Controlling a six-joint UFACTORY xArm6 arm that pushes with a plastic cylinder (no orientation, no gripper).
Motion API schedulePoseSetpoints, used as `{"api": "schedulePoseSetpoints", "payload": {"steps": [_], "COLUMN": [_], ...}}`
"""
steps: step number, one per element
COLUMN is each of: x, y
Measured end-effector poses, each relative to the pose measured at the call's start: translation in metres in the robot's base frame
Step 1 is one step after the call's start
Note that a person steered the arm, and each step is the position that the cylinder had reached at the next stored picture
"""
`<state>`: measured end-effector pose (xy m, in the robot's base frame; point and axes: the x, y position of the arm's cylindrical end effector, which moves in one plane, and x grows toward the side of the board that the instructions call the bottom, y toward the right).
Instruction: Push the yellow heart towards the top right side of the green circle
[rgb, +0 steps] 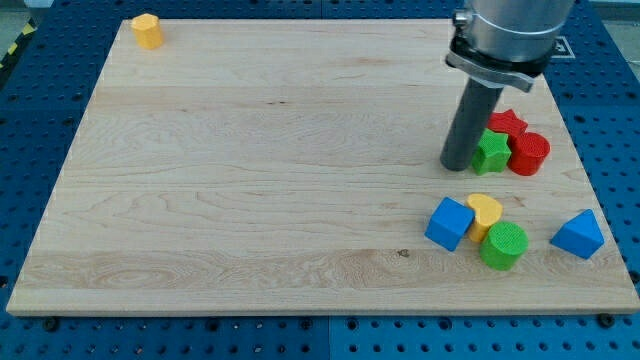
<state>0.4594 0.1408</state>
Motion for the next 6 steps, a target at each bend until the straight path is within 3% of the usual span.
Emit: {"api": "schedulePoseSetpoints", "payload": {"steps": [1,2,3,5,6], "x": [0.028,0.053,0.057,0.056,0.027], "y": [-0.017,0.003,0.041,0.059,0.070]}}
